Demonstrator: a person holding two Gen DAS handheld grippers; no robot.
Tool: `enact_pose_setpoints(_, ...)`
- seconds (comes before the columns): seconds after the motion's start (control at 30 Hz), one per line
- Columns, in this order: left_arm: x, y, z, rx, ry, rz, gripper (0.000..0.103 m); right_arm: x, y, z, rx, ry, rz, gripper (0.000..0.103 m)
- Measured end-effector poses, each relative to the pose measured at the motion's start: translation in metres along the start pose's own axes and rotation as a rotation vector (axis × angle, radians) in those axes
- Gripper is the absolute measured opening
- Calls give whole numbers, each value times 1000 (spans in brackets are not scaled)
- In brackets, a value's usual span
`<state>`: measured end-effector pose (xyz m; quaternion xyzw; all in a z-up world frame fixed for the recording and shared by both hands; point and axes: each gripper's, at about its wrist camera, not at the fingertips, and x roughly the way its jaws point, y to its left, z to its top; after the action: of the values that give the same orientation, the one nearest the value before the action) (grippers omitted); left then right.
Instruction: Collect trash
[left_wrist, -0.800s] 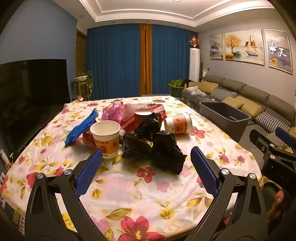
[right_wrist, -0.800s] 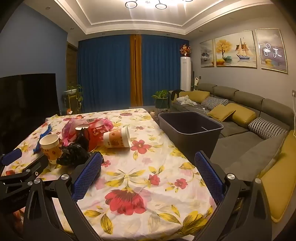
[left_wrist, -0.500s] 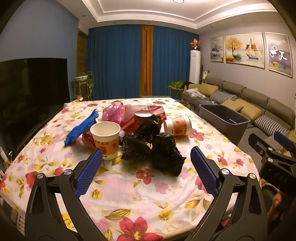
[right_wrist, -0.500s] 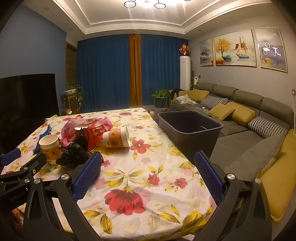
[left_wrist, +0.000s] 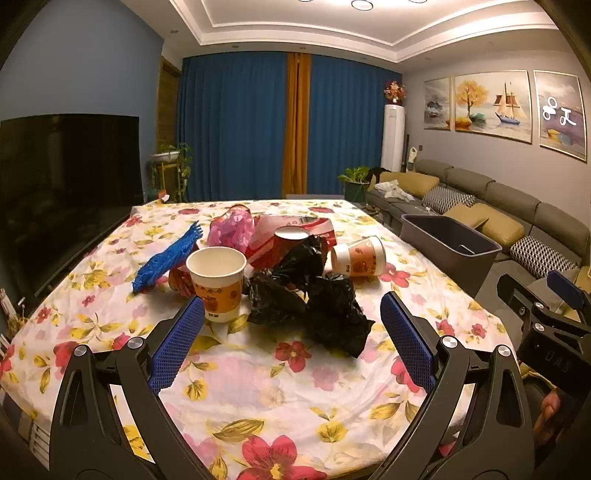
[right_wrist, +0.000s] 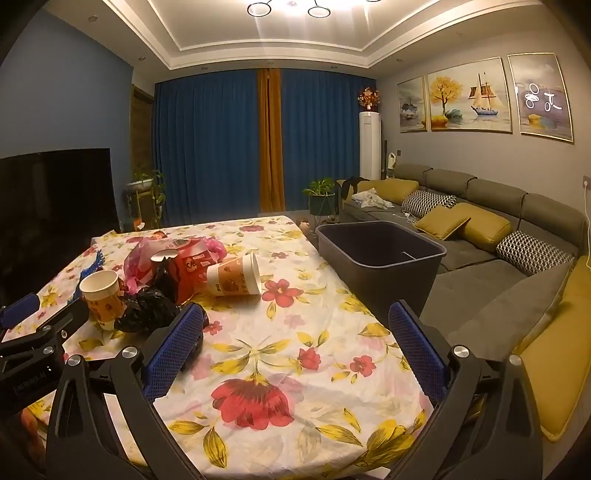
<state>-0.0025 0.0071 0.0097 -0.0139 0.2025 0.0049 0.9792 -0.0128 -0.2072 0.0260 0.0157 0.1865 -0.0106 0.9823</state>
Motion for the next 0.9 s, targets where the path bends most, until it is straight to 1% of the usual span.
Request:
enact_pose_setpoints(0.1, 0, 1, 1, -1, -1, 0, 94, 1, 0, 4, 2, 2, 0, 98)
enact_pose_setpoints(0.9, -2, 3, 6, -4, -2, 1, 94, -2, 1, 6, 9, -11, 8, 98)
